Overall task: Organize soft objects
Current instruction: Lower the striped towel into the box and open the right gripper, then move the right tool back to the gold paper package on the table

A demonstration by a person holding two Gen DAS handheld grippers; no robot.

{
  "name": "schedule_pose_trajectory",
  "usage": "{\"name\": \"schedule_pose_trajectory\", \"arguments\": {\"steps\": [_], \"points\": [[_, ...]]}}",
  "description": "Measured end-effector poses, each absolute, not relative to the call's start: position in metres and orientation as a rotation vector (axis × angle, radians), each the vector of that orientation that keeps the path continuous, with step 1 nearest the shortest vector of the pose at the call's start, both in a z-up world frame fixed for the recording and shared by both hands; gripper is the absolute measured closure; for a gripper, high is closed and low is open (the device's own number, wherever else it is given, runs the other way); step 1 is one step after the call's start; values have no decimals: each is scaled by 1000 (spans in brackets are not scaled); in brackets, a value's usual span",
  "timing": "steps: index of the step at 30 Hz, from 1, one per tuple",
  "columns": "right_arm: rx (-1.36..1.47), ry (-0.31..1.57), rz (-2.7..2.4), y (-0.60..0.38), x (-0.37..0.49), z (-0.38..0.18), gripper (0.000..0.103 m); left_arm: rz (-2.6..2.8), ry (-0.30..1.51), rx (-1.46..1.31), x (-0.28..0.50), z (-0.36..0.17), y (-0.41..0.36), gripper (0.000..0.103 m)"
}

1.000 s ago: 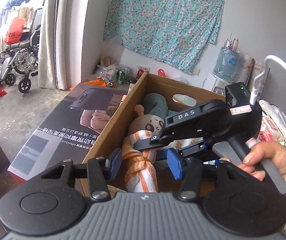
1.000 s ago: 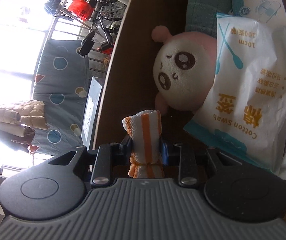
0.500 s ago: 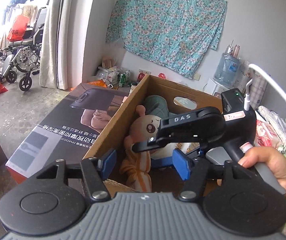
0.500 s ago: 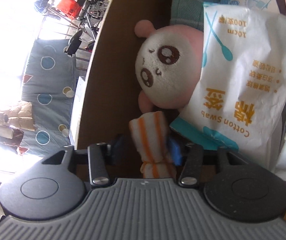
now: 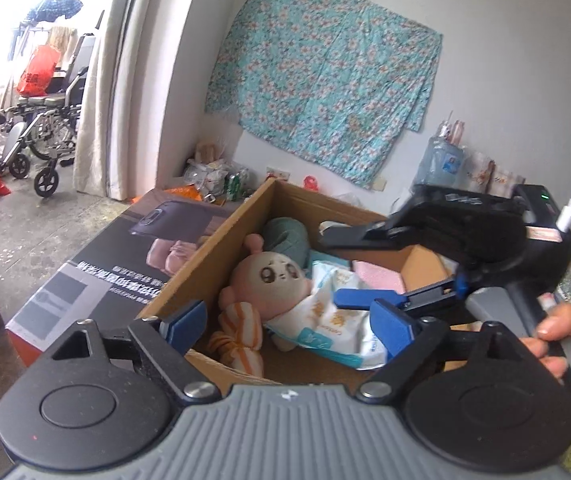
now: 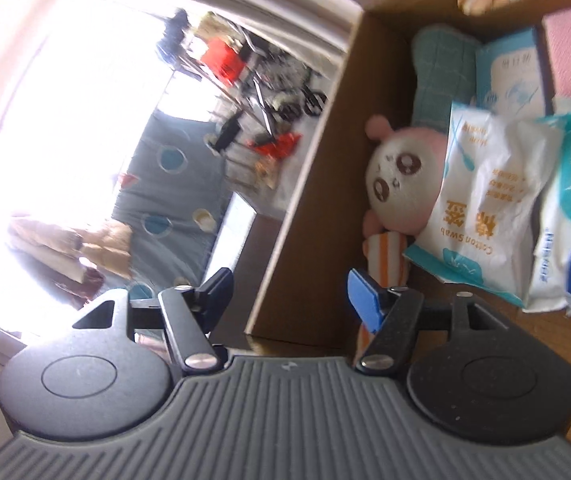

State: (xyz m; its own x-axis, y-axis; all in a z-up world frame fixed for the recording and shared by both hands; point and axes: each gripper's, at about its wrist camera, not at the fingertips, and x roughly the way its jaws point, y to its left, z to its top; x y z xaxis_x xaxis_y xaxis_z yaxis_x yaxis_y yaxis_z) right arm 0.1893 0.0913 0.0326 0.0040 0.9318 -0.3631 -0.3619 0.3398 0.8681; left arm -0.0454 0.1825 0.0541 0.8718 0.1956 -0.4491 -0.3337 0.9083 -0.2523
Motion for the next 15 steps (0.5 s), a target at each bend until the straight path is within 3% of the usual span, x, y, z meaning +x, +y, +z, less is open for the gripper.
{"name": "schedule_pose_trajectory", "arguments": {"steps": [9,15], "points": [[685,765,903,-88,120,52,25,59,419,-263,-27,53,112,11],[632,654,629,-190,67,28,25,-103,441,-175,-17,38,50,10]]}}
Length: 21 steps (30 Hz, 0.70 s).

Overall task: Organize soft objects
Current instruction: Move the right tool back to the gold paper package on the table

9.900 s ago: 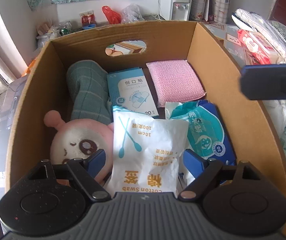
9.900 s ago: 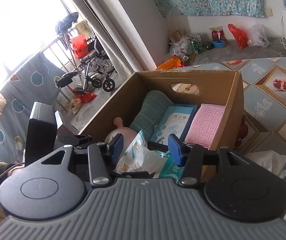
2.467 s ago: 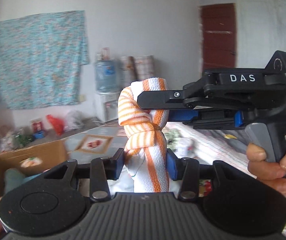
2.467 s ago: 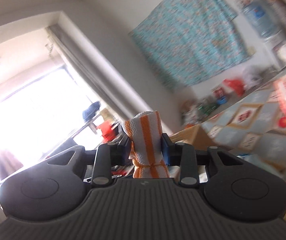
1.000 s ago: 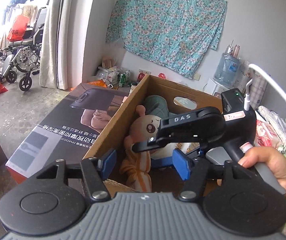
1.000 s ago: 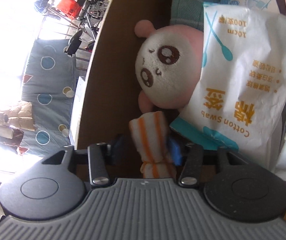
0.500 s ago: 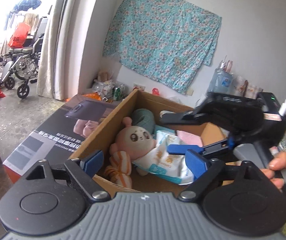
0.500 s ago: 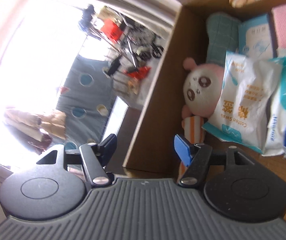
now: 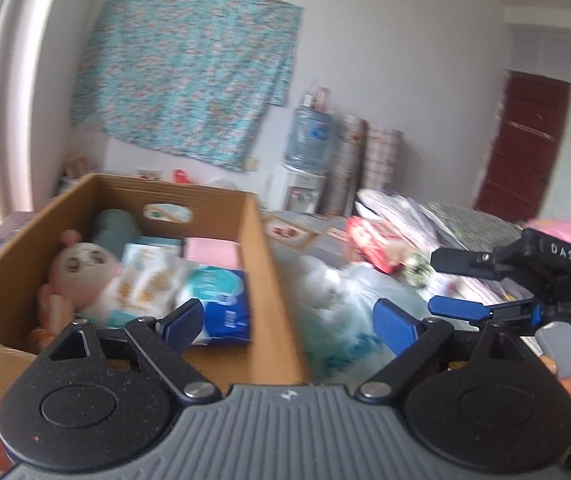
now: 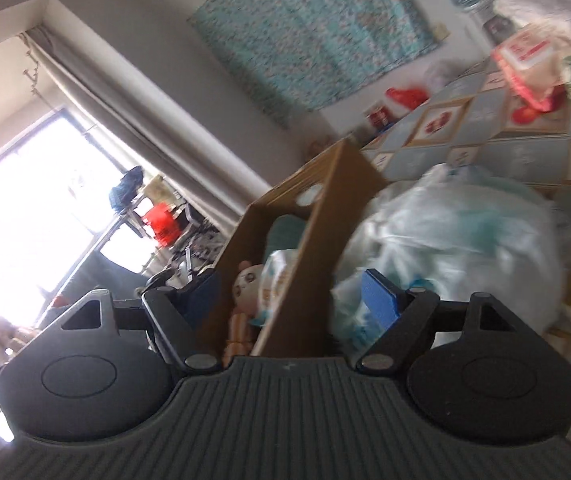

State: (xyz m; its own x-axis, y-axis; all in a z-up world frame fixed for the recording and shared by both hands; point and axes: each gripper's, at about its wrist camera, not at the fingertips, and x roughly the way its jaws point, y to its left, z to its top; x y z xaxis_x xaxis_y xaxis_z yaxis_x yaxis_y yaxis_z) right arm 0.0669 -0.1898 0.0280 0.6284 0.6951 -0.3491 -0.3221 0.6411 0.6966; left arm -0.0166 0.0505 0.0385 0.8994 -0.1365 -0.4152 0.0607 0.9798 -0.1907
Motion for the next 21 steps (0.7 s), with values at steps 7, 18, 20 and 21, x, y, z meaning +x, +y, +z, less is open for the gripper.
{"name": "schedule_pose_trajectory", "arguments": {"steps": [7,18,20,21], "points": [[602,617,440,-252,23,-14,25,-278,473,-77,-8,13,-20,10],[515,572,329,-286,-13,-35,26,-422,528,6,0,-31,-103,11],[502,565,323,-288,-17,-34,27,-407,528,23,1,-34,-112,11],[495,564,319,-288,-19,-34,27,-404,524,23,2,-36,-115,11]]}}
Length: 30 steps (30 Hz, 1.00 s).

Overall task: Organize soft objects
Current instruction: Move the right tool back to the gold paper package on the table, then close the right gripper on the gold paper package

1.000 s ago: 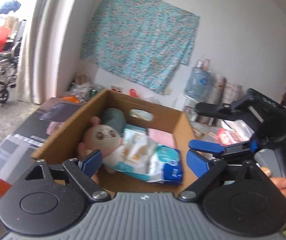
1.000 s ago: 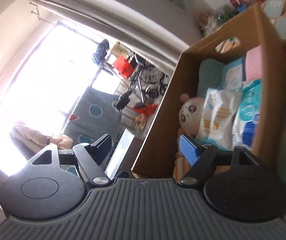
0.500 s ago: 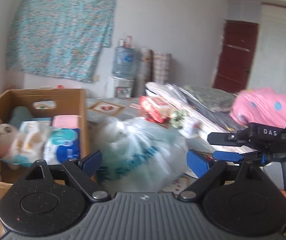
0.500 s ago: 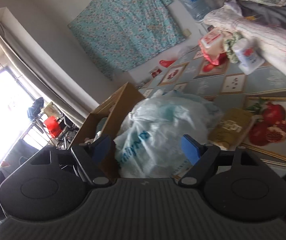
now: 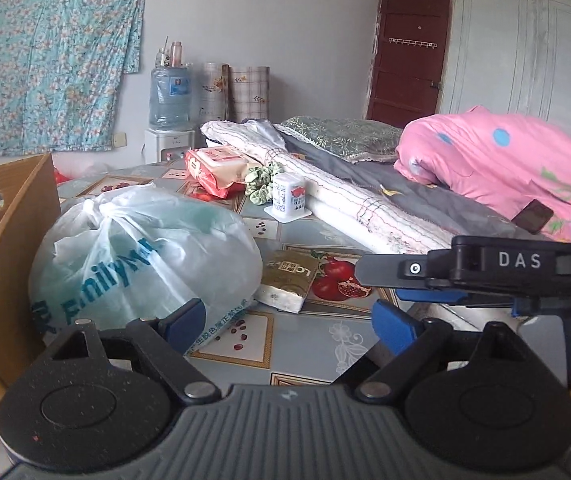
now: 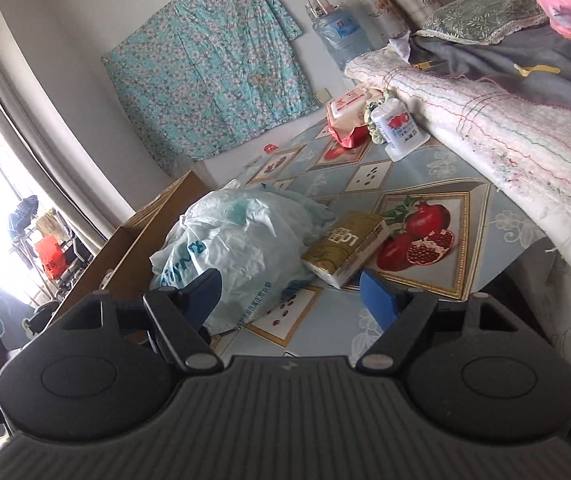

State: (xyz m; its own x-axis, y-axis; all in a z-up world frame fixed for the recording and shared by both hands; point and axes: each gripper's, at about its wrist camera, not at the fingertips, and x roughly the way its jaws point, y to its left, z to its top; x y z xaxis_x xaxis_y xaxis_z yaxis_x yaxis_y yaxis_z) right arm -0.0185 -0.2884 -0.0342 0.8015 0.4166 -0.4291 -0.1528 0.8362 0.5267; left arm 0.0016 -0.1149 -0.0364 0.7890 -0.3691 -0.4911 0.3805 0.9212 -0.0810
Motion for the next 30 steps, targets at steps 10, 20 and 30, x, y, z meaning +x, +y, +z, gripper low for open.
{"name": "schedule_pose_trajectory", "arguments": {"steps": [10,20,30], "points": [[412,549,278,-288,-25,-34,31,-358,514,0,-3,-49,-127,15],[341,519,236,-292,-14,-41,42,-375,505,14,10,-61,-137,26],[369,520,294,-307,28,-47,63,-400,521,42,34,-76,-151,44]]}}
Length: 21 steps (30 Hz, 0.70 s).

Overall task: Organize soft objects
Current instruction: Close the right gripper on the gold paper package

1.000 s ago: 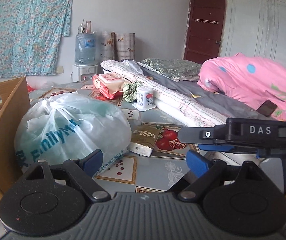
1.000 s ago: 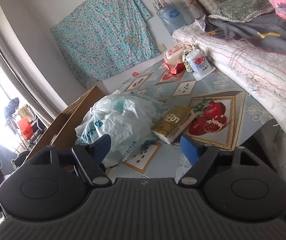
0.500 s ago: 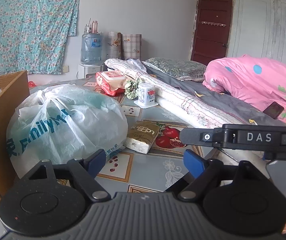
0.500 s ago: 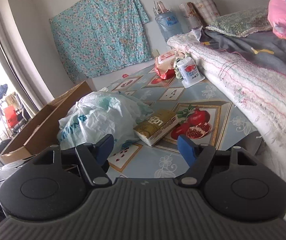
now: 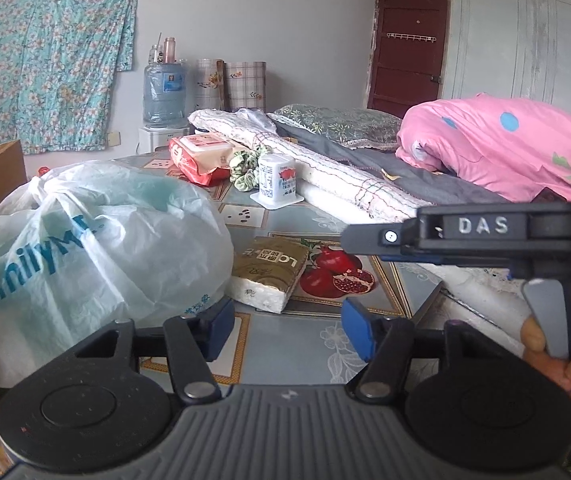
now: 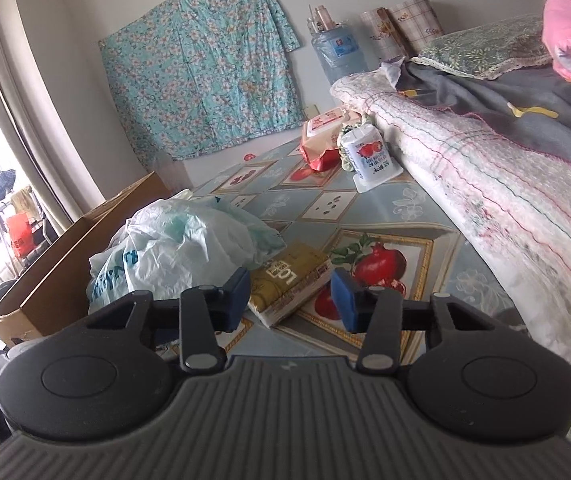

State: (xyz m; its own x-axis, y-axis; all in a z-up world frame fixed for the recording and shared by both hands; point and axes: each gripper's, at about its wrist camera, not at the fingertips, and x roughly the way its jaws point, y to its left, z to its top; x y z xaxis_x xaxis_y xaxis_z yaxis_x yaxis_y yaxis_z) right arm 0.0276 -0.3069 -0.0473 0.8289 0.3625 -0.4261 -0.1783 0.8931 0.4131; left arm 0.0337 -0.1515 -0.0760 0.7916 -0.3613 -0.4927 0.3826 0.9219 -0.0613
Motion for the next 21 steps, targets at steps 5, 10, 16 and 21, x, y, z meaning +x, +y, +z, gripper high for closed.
{"name": "schedule_pose_trajectory", "arguments": {"steps": [5,10,16,21], "points": [[393,527,326,-307,57,-53,64,-397,529,53,47,-80,-158,49],[458,551,359,-311,89,-63,64,-404,544,66,59,-84,-164,53],[492,587,392,-311,119,-75,62,-398,577,44,73,-90,-166,57],[540,645,419,-311,132,-89,62,-399,588,31,79,-95,-168,59]]}}
